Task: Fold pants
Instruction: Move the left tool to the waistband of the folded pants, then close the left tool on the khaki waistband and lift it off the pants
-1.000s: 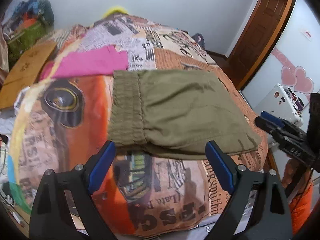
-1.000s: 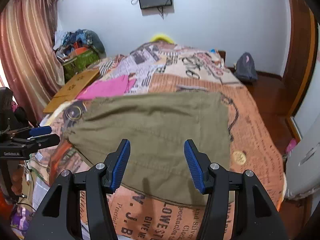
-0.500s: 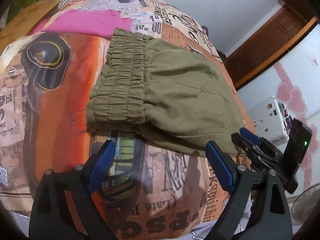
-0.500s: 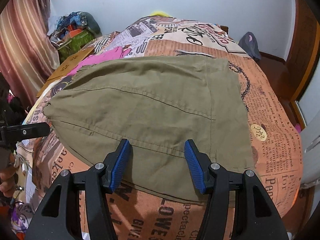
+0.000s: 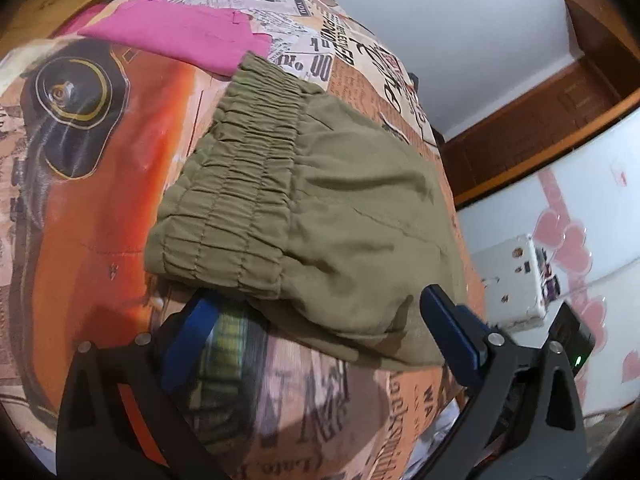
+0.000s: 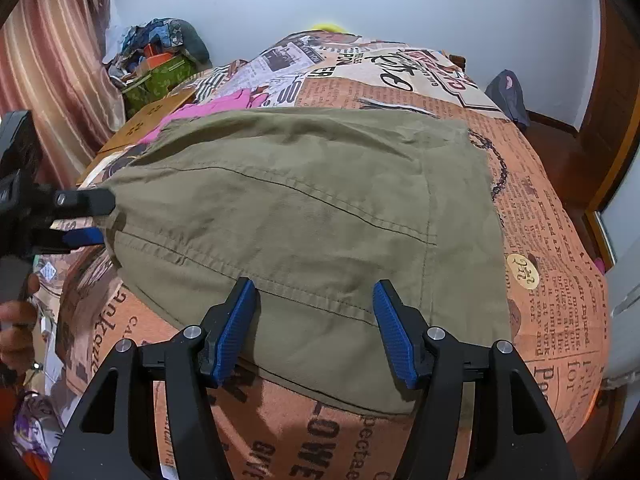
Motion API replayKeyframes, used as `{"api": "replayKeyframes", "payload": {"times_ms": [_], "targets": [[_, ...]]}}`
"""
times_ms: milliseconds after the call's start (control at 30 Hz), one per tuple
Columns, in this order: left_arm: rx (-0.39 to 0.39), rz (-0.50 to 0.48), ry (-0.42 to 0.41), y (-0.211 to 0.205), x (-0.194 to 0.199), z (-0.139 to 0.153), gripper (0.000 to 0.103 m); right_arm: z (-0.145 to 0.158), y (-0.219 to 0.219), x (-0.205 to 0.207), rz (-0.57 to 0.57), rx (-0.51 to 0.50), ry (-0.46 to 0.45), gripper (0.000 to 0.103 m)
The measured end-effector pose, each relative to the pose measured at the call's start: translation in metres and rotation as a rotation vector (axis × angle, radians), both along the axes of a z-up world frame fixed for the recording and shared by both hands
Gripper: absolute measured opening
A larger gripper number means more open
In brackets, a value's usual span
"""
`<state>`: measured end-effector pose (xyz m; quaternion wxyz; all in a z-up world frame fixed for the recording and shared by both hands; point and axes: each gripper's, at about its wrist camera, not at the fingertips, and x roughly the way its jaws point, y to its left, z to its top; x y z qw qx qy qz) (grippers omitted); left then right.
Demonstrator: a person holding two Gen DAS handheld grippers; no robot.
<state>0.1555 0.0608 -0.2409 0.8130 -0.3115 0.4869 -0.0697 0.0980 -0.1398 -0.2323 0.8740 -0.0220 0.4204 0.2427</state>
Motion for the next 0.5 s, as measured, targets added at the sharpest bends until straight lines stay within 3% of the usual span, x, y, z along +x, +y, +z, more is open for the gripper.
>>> {"api": "replayKeyframes", "payload": {"times_ms": [200,333,367,433,500], "targets": [[-0.006,0.045,-0.010,0.005,0.019,-0.005,0.100,-0.001,-0.001,0.002,0.011,0.007,0.007,0.057],[0.048,0.053,-0.016,0.002,0.033,-0.005,0.099,-0.001,-0.003,0.002,0.014,0.019,0.014,0.057],[0.069,0.057,-0.017,0.002,0.036,-0.005,0.095,-0.001,-0.003,0.002,0.015,0.021,0.015,0.057],[0.132,0.071,-0.014,0.000,0.040,-0.004,0.077,-0.001,-0.004,0.003,0.016,0.026,0.018,0.058],[0.145,0.084,-0.024,0.002,0.039,-0.003,0.066,-0.002,-0.005,0.003,0.016,0.029,0.021,0.058]]}}
